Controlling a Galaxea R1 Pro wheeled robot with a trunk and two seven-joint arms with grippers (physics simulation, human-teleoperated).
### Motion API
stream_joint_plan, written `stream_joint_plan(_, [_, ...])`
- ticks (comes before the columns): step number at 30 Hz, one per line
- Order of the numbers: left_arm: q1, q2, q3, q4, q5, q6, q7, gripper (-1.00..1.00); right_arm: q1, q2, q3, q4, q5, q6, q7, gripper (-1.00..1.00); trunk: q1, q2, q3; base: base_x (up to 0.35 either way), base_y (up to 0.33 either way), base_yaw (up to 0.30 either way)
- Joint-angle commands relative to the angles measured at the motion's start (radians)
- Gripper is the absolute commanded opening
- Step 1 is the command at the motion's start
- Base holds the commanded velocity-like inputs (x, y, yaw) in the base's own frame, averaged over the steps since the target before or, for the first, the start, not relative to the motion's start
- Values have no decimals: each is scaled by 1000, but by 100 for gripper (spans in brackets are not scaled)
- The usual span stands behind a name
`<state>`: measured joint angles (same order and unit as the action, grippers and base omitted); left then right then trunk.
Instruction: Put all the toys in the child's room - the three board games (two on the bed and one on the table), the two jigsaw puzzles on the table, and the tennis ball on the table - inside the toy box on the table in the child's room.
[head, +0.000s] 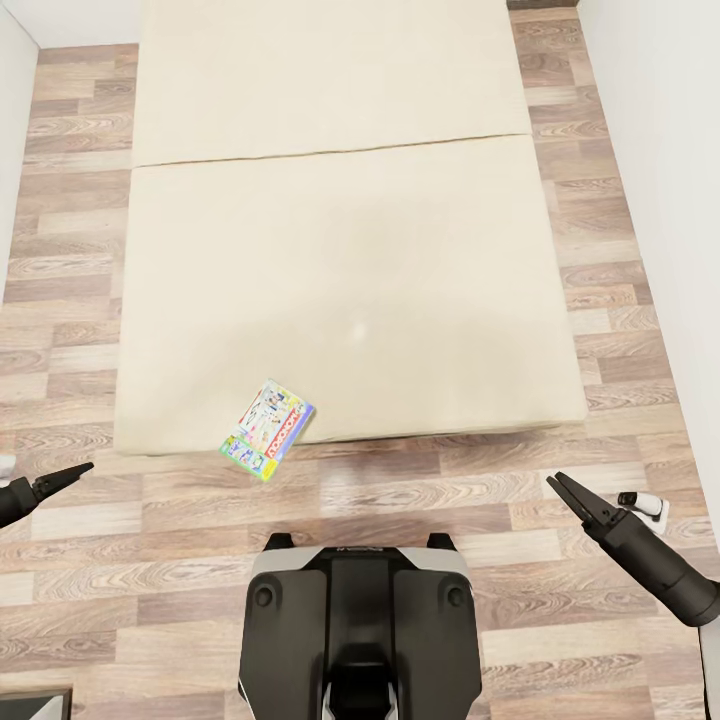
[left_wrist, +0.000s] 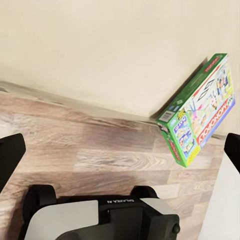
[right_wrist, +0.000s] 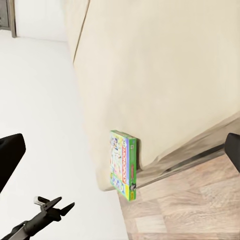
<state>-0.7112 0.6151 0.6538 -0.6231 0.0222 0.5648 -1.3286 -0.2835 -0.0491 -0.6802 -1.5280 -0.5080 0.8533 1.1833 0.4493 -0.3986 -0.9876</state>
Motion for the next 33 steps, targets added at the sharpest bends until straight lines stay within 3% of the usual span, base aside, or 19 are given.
stream_joint_plan(1, [0,0,1,0,1,10,-4,100,0,0,-1,0,-3,6,1,100,1,-1,1,0,0,0])
stream_joint_plan(33, [-1,0,0,0,1,9,1,100,0,-1,-1,2,-3,6,1,100,1,-1,52,0,0,0])
